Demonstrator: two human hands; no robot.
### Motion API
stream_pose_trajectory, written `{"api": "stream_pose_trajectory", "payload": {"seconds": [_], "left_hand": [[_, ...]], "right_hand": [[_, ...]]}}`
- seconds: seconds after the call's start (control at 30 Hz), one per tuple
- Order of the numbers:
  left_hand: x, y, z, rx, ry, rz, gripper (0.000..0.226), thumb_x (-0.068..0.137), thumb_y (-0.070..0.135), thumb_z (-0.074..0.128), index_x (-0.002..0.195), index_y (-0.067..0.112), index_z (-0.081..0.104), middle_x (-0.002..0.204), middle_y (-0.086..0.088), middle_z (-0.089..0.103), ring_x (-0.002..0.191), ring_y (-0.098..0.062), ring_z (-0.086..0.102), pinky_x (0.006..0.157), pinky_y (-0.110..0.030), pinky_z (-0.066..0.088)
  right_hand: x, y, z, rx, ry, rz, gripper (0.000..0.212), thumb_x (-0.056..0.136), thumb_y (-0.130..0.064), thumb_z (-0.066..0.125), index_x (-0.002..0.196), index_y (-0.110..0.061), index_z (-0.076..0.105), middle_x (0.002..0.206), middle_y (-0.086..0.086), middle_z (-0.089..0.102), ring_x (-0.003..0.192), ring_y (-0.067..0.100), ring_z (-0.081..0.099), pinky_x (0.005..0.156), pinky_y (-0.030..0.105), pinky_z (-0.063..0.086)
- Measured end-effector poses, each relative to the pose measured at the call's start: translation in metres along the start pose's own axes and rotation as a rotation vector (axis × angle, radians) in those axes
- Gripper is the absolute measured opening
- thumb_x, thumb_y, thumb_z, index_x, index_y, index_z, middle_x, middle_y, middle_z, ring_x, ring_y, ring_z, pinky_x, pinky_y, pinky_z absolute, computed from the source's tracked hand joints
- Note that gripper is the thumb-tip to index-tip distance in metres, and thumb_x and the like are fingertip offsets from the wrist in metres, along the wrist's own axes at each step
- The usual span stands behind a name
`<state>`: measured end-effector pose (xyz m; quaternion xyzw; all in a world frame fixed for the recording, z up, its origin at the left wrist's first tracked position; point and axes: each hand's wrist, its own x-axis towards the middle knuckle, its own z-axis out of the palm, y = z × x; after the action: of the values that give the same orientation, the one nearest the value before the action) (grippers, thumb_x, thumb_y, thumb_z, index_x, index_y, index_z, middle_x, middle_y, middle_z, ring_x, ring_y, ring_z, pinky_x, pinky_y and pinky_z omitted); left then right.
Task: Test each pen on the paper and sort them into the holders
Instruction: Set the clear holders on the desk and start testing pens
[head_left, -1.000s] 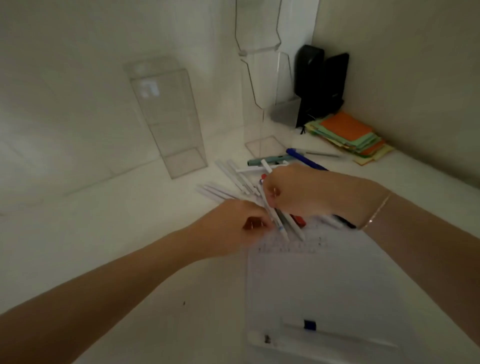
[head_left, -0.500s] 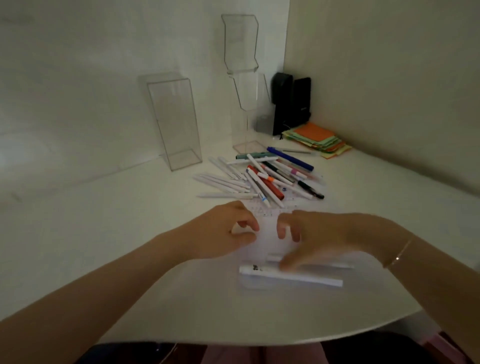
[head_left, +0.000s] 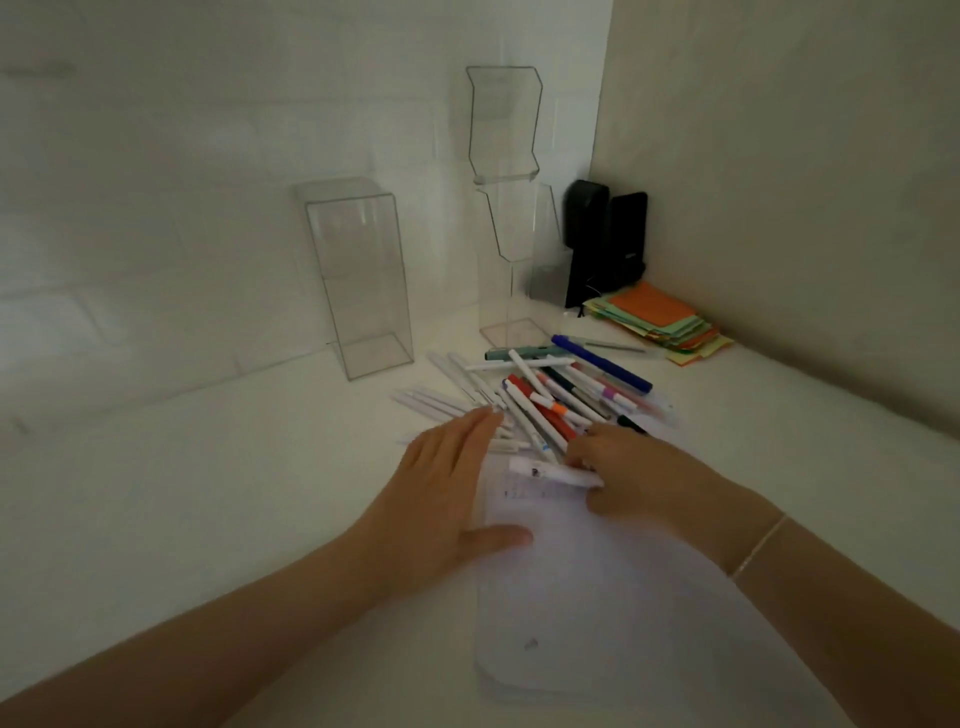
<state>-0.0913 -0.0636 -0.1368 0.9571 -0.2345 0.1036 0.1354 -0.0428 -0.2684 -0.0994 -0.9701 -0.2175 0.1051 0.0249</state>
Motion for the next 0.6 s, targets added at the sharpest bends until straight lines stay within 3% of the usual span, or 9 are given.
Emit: {"api": "stream_pose_trajectory", "payload": {"seconds": [0.07, 0.13, 0.4, 0.6], "left_hand": [[0.0, -0.004, 0.004, 0.137, -0.085, 0.073, 0.1, 0.078, 0.079, 0.033, 0.146, 0.025, -0.017, 0.153, 0.008, -0.024, 0.139, -0.004, -0.024, 0.113, -0.028, -0.013], [0.006, -0.007, 0.003, 0.186, -0.157, 0.125, 0.097, 0.08, 0.079, 0.03, 0.144, 0.028, -0.023, 0.151, 0.008, -0.03, 0.135, -0.004, -0.032, 0.111, -0.03, -0.021], [0.022, -0.016, 0.002, 0.202, -0.396, 0.18, 0.086, 0.081, 0.079, 0.025, 0.147, 0.036, -0.009, 0.155, 0.006, -0.021, 0.138, -0.008, -0.028, 0.114, -0.037, -0.017], [0.022, -0.015, -0.001, 0.164, -0.326, 0.221, 0.088, 0.076, 0.081, 0.033, 0.147, 0.035, 0.01, 0.156, 0.006, -0.012, 0.14, -0.007, -0.022, 0.114, -0.039, -0.017]], "right_hand": [[0.019, 0.009, 0.001, 0.044, 0.084, -0.025, 0.036, 0.089, -0.017, 0.055, 0.124, -0.025, 0.053, 0.124, 0.0, 0.05, 0.111, 0.018, 0.051, 0.092, 0.027, 0.042], [0.034, 0.016, 0.004, 0.079, 0.191, -0.06, 0.033, 0.091, -0.019, 0.054, 0.123, -0.027, 0.054, 0.122, -0.002, 0.05, 0.111, 0.016, 0.05, 0.092, 0.026, 0.041], [0.071, 0.036, 0.01, -0.043, 0.467, -0.118, 0.035, 0.098, -0.025, 0.046, 0.132, -0.025, 0.05, 0.119, 0.003, 0.047, 0.108, 0.018, 0.046, 0.08, 0.022, 0.038], [0.076, 0.04, 0.014, 0.022, 0.502, -0.136, 0.035, 0.094, -0.023, 0.053, 0.129, -0.023, 0.054, 0.117, 0.003, 0.05, 0.108, 0.019, 0.046, 0.086, 0.025, 0.037]]}}
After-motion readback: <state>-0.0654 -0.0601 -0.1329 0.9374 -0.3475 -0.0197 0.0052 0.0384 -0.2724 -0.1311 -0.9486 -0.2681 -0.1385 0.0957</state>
